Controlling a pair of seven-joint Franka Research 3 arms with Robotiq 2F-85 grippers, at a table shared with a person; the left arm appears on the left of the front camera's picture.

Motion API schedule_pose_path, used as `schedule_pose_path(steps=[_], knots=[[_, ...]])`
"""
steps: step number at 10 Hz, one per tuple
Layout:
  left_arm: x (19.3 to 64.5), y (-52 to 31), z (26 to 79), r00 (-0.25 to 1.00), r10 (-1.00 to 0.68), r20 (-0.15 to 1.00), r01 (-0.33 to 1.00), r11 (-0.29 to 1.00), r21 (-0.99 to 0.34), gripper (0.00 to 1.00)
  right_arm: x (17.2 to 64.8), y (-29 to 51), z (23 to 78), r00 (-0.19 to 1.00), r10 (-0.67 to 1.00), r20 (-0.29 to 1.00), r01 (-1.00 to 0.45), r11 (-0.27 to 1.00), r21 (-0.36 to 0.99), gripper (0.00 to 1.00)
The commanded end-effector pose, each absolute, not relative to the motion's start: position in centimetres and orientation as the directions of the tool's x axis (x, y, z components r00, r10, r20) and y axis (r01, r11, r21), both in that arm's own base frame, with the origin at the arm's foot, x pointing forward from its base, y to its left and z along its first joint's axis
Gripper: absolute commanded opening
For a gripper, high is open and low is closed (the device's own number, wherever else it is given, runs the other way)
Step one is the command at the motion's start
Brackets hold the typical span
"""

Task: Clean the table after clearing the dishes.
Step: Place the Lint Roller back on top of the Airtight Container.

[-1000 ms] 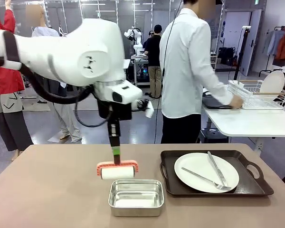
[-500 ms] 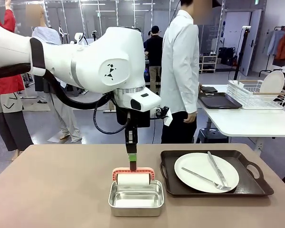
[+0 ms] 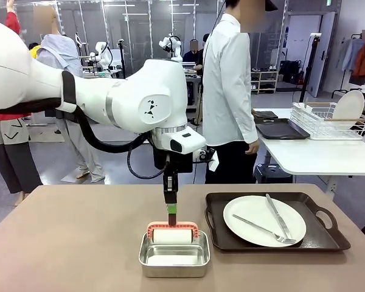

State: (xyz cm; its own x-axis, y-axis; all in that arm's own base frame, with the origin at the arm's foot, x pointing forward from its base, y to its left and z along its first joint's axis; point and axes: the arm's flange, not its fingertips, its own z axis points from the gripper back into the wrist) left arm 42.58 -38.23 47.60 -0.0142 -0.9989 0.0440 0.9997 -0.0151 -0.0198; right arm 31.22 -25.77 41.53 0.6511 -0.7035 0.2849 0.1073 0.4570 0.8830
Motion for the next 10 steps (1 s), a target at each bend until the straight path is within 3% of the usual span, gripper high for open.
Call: schedule_pose_path(steps=[1, 10], knots=[[44.3, -38.0, 48.2, -0.036, -0.996, 0.081, 0.998, -0.039, -0.039, 0.21, 31.1, -25.7, 41.5, 0.644, -0.706, 0.295, 0.089, 0.452, 0.888, 1.00], [48.1, -37.9, 42.1, 0.024, -0.997, 0.073, 0.987, 0.012, -0.163, 0.21, 31.1, -25.7, 41.5, 0.644, -0.706, 0.295, 0.089, 0.452, 0.888, 1.00]])
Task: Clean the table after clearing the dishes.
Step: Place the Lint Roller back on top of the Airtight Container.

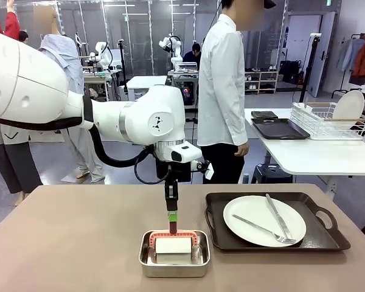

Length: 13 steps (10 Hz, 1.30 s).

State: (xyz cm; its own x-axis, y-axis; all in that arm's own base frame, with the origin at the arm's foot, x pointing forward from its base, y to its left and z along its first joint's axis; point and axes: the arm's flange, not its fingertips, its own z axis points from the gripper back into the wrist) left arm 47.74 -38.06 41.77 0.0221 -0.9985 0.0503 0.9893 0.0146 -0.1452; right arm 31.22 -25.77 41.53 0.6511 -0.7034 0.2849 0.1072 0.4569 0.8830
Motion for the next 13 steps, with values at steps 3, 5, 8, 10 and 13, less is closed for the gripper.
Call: schedule_pose_path(steps=[3, 5, 8, 10, 13], knots=[[48.6, -37.7, 42.2, 0.036, -0.997, 0.065, 0.988, 0.026, -0.155, 0.40, 31.1, -25.7, 41.5, 0.644, -0.706, 0.295, 0.089, 0.452, 0.888, 1.00], [48.5, -37.7, 42.4, 0.038, -0.997, 0.063, 0.988, 0.028, -0.150, 0.86, 31.1, -25.7, 41.5, 0.644, -0.706, 0.295, 0.089, 0.452, 0.888, 1.00], [48.3, -37.8, 42.8, 0.037, -0.997, 0.067, 0.989, 0.027, -0.146, 1.00, 31.1, -25.7, 41.5, 0.644, -0.706, 0.295, 0.089, 0.452, 0.888, 1.00], [48.4, -37.6, 43.1, 0.044, -0.996, 0.072, 0.989, 0.034, -0.142, 1.00, 31.1, -25.7, 41.5, 0.644, -0.706, 0.295, 0.089, 0.452, 0.888, 1.00], [47.7, -37.1, 43.7, 0.050, -0.997, 0.055, 0.992, 0.043, -0.118, 1.00, 31.1, -25.7, 41.5, 0.644, -0.706, 0.295, 0.089, 0.452, 0.888, 1.00]])
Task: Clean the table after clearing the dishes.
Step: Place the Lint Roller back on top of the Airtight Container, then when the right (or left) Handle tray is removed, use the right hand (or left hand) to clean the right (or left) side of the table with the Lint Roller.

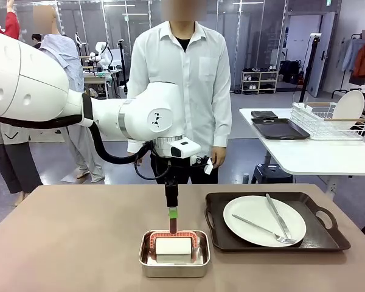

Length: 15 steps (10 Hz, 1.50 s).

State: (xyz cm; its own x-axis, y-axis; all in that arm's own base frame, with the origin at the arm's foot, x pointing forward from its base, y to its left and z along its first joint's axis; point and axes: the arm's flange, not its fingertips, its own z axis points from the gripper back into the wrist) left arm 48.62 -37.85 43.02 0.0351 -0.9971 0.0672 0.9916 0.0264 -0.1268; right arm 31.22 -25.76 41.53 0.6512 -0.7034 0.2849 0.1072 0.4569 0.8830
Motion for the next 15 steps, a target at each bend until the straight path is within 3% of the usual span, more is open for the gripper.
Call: schedule_pose_path(steps=[1, 10, 15], knots=[[48.7, -37.9, 42.7, 0.034, -0.997, 0.067, 0.991, 0.025, -0.132, 1.00, 31.1, -25.7, 41.5, 0.644, -0.706, 0.295, 0.089, 0.452, 0.888, 1.00], [50.2, -38.6, 44.1, 0.040, -0.998, 0.042, 0.991, 0.034, -0.133, 1.00, 31.1, -25.7, 41.5, 0.644, -0.706, 0.295, 0.089, 0.452, 0.888, 1.00], [54.1, -31.5, 49.3, 0.258, -0.953, 0.159, 0.965, 0.248, -0.079, 1.00, 31.1, -25.7, 41.5, 0.644, -0.706, 0.295, 0.089, 0.452, 0.888, 1.00]])
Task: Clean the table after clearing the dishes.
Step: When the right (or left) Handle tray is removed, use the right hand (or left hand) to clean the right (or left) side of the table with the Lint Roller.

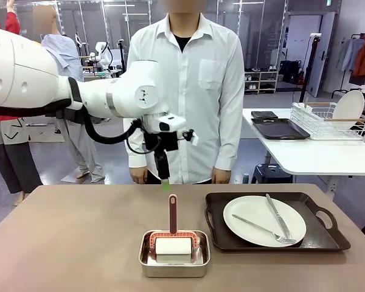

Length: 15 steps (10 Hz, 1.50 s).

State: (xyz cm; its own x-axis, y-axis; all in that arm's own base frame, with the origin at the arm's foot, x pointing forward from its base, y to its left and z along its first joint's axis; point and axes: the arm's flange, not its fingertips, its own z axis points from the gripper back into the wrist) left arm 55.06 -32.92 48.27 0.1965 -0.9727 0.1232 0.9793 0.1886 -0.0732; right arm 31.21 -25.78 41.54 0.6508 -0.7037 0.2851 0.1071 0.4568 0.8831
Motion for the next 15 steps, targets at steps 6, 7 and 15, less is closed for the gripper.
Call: schedule_pose_path(steps=[6, 7, 15], knots=[[45.0, -7.7, 55.0, 0.778, -0.345, 0.525, 0.612, 0.605, -0.509, 1.00, 31.1, -25.7, 41.5, 0.644, -0.706, 0.295, 0.089, 0.452, 0.888, 1.00], [43.7, -4.2, 54.7, 0.788, -0.267, 0.555, 0.592, 0.577, -0.563, 1.00, 31.1, -25.7, 41.5, 0.644, -0.706, 0.295, 0.089, 0.452, 0.888, 1.00], [30.8, 22.1, 50.1, 0.774, 0.408, 0.484, 0.213, 0.552, -0.806, 1.00, 31.1, -25.7, 41.5, 0.644, -0.706, 0.295, 0.089, 0.452, 0.888, 1.00]])
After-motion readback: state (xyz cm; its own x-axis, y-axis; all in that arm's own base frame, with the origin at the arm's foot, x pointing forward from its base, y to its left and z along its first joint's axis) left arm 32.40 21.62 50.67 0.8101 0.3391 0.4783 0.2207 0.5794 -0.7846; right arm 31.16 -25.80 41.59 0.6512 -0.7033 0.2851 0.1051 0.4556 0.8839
